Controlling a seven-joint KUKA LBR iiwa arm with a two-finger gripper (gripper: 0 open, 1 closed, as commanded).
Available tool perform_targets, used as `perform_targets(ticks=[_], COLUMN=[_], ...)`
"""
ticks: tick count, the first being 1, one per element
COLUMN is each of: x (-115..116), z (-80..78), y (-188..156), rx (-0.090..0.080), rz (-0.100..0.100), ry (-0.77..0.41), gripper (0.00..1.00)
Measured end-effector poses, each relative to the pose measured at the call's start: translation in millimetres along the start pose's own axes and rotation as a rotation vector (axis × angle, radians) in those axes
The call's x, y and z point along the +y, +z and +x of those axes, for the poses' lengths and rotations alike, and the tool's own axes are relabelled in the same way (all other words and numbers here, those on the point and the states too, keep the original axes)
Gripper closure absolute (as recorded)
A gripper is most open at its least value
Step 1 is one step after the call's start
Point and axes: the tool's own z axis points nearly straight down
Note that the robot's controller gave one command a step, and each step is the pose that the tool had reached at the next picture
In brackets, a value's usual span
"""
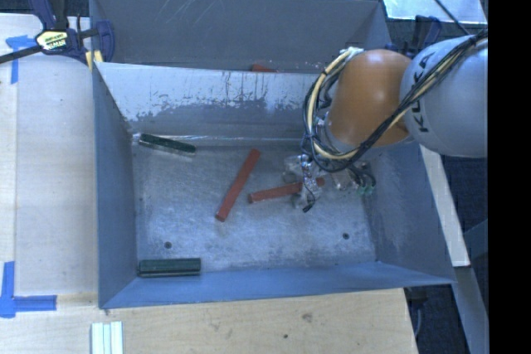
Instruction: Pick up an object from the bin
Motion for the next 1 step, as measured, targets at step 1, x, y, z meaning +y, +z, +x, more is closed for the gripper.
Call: perform_targets(ticks=[1], x=[3.6], z=[-3.0], y=[-129.8], rx=[-0.009], rz=[0.003], ry=[0.022], gripper=[1.0])
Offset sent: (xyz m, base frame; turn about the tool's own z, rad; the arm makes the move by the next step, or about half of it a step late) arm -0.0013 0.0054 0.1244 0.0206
